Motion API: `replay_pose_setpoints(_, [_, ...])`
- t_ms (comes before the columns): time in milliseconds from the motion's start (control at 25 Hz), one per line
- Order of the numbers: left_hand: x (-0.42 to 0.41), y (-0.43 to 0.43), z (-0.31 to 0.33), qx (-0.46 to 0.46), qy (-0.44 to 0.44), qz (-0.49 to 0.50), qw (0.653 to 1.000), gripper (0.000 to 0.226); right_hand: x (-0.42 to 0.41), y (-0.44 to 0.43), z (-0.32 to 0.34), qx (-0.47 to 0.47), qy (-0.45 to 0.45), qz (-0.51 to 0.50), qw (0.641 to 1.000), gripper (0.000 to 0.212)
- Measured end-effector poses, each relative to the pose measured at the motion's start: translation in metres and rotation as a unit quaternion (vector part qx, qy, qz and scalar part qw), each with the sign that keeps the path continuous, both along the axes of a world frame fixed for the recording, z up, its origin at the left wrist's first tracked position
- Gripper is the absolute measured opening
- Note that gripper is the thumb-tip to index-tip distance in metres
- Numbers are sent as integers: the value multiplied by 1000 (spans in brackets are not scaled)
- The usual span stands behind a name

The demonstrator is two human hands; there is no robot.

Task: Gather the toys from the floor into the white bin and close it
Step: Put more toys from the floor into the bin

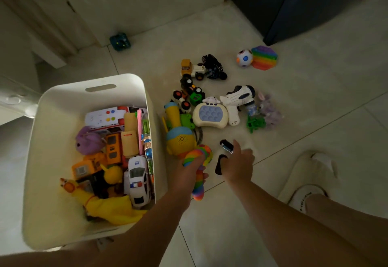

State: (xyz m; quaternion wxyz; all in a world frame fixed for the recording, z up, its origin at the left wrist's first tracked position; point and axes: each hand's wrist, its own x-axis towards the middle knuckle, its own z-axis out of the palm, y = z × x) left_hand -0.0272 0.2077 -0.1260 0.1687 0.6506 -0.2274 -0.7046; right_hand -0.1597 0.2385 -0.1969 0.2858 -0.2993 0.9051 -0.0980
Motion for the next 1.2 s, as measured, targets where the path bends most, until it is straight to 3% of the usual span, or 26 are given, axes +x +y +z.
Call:
replay_pose_setpoints(40, [1,0,3,-15,-2,7,1000,13,6,-6,1,-17,17,58,998,70])
replay_pose_setpoints(120, [5,-2,11,-47,-9,10,999,20,23,-16,0,4,-36,215,976,79])
replay_pose_setpoints(160, [8,-3,15,-62,-13,4,998,24,33,-20,-6,5,-62,260,964,83])
replay_pose_setpoints(280, [18,-5,23,-75,-19,-19,997,38,41,-25,-27,2,-20,316,949,75])
replay_pose_setpoints(320, [21,-6,24,-66,-16,-14,998,43,38,-27,-20,20,-36,308,951,68])
replay_pose_setpoints(400, [26,-7,27,-44,8,15,999,41,34,-32,-9,2,-39,197,980,73])
replay_pose_setpoints(480, [27,-6,35,-25,65,43,997,37,29,-32,7,-63,-140,72,986,74])
replay_pose_setpoints(520, [25,-6,42,-17,101,51,993,37,29,-33,14,-98,-200,6,975,63])
replay_pose_setpoints(600, [26,-7,56,-10,159,54,986,37,29,-35,28,-142,-300,-100,938,41])
replay_pose_setpoints(680, [31,-13,71,-9,200,57,978,38,28,-36,46,-130,-399,-154,895,32])
replay_pose_setpoints(760, [40,-20,90,0,259,79,963,38,28,-32,64,-124,-561,-215,790,26])
replay_pose_setpoints(840, [52,-27,106,-5,302,109,947,37,29,-23,78,-125,-669,-254,688,30])
replay_pose_setpoints(920, [68,-34,116,-29,323,131,937,39,30,-18,82,-132,-686,-277,660,39])
replay_pose_setpoints(1000, [85,-44,122,-55,340,161,925,47,33,-21,77,-110,-675,-305,663,52])
replay_pose_setpoints(1120, [103,-50,117,-81,336,198,917,44,38,-35,52,-11,-597,-284,750,61])
replay_pose_setpoints(1200, [111,-52,112,-84,314,204,924,45,40,-42,41,27,-589,-263,763,65])
